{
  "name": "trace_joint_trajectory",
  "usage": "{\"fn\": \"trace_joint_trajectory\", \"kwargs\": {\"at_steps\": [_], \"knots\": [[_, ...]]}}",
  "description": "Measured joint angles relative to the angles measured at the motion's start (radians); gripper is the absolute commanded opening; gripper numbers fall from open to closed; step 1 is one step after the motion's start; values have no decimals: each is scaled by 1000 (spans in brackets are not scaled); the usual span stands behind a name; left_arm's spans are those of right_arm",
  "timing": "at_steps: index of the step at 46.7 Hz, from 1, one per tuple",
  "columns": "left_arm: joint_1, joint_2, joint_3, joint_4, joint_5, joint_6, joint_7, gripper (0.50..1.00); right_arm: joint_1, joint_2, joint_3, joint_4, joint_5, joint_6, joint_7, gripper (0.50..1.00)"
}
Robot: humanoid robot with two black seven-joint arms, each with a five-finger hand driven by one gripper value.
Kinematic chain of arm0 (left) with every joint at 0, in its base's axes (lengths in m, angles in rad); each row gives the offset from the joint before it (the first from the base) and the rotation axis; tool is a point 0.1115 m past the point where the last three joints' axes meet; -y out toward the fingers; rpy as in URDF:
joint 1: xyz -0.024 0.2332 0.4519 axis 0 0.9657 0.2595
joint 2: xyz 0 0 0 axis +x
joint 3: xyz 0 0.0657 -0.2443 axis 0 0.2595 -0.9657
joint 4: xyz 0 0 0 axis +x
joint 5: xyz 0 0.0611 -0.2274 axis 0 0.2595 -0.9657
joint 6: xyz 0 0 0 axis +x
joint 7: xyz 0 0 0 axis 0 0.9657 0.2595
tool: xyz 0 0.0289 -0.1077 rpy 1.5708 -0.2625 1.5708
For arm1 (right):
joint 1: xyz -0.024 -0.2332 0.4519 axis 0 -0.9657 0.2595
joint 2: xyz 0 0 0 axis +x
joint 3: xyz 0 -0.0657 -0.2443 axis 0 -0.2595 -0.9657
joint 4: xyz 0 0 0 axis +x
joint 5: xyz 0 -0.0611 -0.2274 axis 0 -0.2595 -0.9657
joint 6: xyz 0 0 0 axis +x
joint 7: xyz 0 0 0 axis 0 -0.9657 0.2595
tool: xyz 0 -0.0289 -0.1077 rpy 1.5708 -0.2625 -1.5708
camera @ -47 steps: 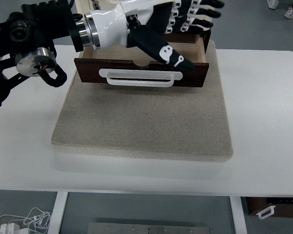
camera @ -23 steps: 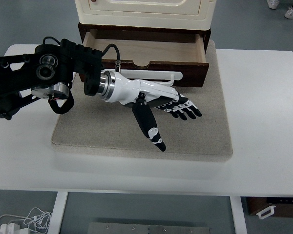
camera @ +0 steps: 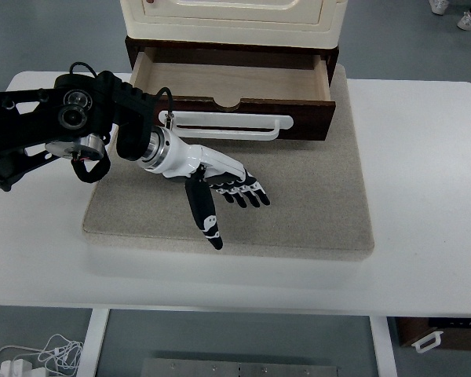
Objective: Close drawer under combined cabinet
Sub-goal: 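Push the drawer front with the left hand toward the cabinet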
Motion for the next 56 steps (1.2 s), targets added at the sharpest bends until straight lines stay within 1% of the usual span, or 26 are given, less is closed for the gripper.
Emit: {"fn": "trace_joint_trajectory", "kwargs": {"at_steps": [4,15,47,56], "knots": [[-14,0,0,26,-3,-9,10,999,0,0,0,0,0,0,0,952],[-48,-4,-1,92,-9,-34,13,999,0,0,0,0,0,0,0,952],[-74,-11,-1,175,-9,-37,13,996,0,0,0,0,0,0,0,952],[-82,-16,-1,214,-3,-39,12,996,0,0,0,0,0,0,0,952]]}}
